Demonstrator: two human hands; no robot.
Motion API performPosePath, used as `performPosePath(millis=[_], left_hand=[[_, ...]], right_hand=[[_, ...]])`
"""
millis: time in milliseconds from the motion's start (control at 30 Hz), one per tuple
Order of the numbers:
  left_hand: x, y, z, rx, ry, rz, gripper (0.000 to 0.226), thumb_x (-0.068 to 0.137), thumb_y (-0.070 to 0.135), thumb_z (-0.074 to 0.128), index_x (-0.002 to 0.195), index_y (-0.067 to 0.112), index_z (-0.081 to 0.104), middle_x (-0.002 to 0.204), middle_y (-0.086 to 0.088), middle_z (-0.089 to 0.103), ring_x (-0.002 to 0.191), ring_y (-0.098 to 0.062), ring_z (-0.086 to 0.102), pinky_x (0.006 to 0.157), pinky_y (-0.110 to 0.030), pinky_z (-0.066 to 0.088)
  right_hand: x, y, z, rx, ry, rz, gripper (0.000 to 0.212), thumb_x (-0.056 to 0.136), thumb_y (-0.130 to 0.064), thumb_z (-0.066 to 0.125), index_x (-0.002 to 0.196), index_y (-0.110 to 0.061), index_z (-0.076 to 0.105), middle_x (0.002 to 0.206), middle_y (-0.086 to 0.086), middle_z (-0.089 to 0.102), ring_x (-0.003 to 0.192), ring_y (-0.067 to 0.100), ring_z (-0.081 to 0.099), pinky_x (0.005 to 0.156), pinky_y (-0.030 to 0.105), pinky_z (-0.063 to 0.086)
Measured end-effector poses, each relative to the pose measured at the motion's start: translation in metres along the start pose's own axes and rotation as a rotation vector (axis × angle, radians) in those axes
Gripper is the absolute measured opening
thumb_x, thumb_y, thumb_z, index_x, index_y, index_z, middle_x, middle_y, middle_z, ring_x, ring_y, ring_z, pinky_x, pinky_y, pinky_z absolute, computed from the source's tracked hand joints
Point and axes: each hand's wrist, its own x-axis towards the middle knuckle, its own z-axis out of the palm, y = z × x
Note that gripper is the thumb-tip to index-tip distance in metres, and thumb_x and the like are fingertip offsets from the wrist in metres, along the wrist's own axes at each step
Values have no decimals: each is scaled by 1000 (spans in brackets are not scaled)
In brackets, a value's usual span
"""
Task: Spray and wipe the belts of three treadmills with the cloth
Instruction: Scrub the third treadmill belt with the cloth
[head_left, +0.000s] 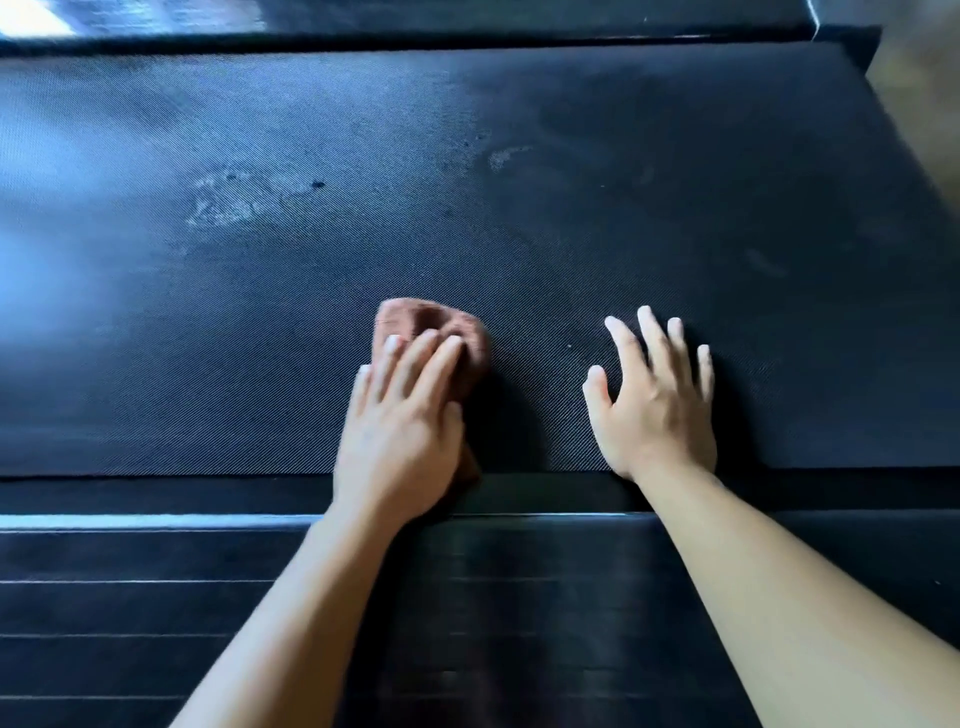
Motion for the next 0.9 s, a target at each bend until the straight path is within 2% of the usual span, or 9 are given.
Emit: performPosePath(millis=[133, 267, 333, 467, 567, 667, 800, 900], left_hand=[[26, -46, -15, 7, 35, -167, 67, 87, 39, 39, 154, 29, 33, 162, 3, 29, 152, -27, 17, 122, -47, 17], [90, -49, -13, -10, 83, -237, 64, 91, 33, 44, 154, 25, 32, 163, -2, 28, 152, -28, 15, 124, -44, 12], [121, -33, -7, -12, 73, -229, 64, 92, 32, 45, 154, 27, 30, 163, 0, 25, 153, -28, 13, 124, -44, 12], [148, 26, 10, -9, 38, -101, 65, 91, 31, 45, 154, 28, 29, 163, 4, 24, 152, -30, 13, 121, -45, 13], [126, 67, 21, -12, 7, 26, 66, 91, 30, 46, 155, 29, 28, 163, 6, 24, 153, -25, 12, 122, -45, 14], [80, 75, 25, -23, -29, 114, 65, 91, 33, 43, 155, 31, 29, 164, 6, 24, 153, -22, 13, 123, -44, 14], [27, 32, 15, -17, -41, 123, 66, 88, 37, 44, 153, 34, 33, 162, 6, 30, 152, -23, 19, 122, -47, 18], [19, -15, -3, -31, -34, 18, 68, 86, 41, 40, 153, 33, 33, 162, 6, 28, 152, -24, 18, 121, -51, 21]], right_hand=[[0, -1, 0, 0, -1, 4, 62, 90, -50, 30, 147, -28, 40, 160, 5, 29, 149, 31, 20, 120, 54, 11], [1, -2, 0, -6, -16, 10, 64, 89, -52, 27, 148, -29, 39, 161, 4, 27, 149, 30, 18, 121, 54, 9], [1, -2, 0, -17, -29, 14, 64, 90, -52, 26, 148, -30, 37, 162, 3, 25, 150, 29, 16, 121, 53, 8], [1, -2, -1, -19, -39, 17, 62, 89, -50, 27, 148, -30, 36, 162, 1, 23, 151, 28, 14, 121, 53, 7], [2, -2, -1, -23, -54, 20, 65, 87, -50, 27, 149, -30, 37, 163, 0, 22, 151, 27, 13, 121, 52, 7], [3, -1, -1, -35, -60, 18, 65, 87, -49, 29, 149, -29, 37, 163, -1, 22, 151, 27, 13, 121, 53, 8], [3, -1, 1, -30, -37, 16, 62, 89, -49, 30, 148, -30, 37, 162, 1, 24, 150, 28, 17, 121, 54, 10], [2, -1, 2, -34, -27, 11, 61, 91, -50, 31, 148, -30, 38, 161, 2, 26, 150, 29, 18, 120, 54, 11]])
